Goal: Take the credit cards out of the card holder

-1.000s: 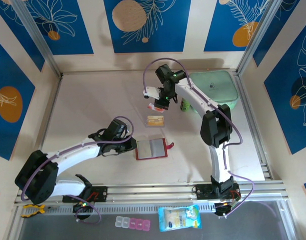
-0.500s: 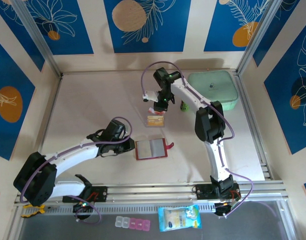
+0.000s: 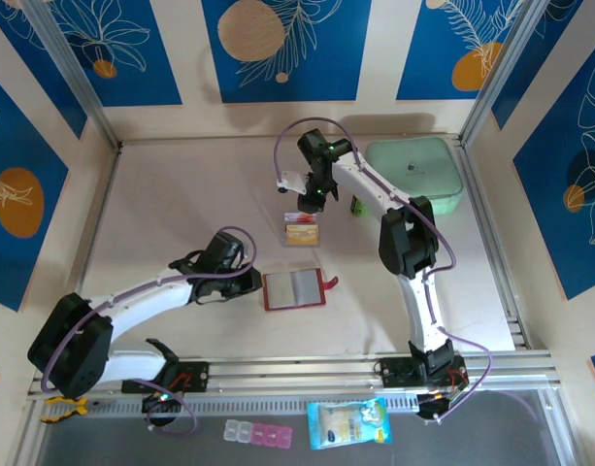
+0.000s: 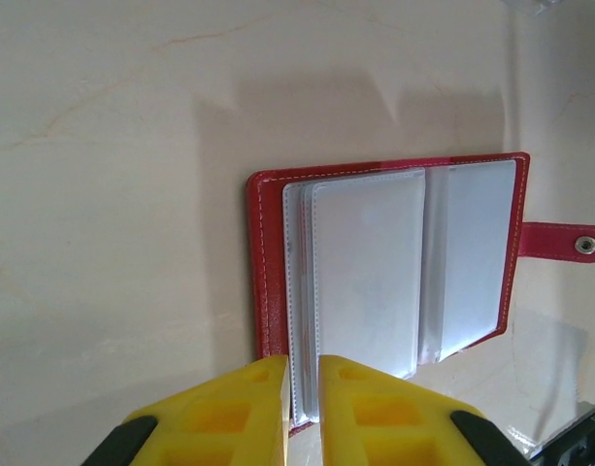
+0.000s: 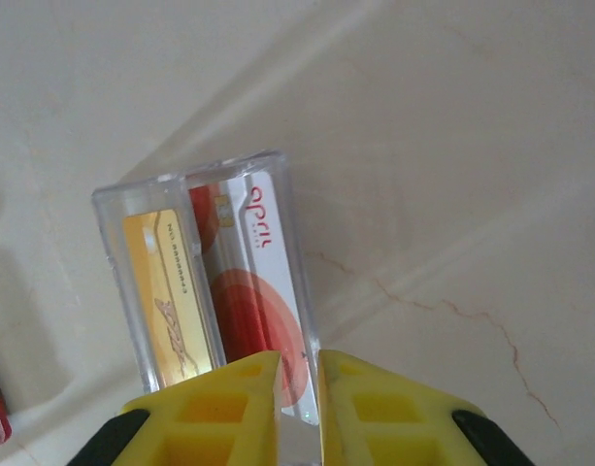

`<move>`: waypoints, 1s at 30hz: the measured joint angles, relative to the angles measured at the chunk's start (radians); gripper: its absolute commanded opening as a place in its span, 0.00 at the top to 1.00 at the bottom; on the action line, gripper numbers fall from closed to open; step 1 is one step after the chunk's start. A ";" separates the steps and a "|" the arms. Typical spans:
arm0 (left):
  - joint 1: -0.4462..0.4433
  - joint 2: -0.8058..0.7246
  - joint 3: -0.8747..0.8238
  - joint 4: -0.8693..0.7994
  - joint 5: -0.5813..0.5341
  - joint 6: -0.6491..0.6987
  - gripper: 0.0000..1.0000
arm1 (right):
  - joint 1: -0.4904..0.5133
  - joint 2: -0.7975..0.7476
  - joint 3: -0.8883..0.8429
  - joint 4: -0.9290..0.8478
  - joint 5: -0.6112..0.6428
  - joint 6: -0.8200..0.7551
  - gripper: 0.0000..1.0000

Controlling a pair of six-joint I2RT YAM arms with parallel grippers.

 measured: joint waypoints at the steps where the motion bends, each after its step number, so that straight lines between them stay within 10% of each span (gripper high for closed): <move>1: 0.000 0.004 0.000 0.002 0.002 0.000 0.83 | 0.000 -0.010 -0.014 0.016 0.002 0.018 0.82; 30: 0.002 0.202 0.010 0.128 0.067 0.000 0.91 | 0.143 -0.616 -0.915 0.544 -0.143 1.000 0.88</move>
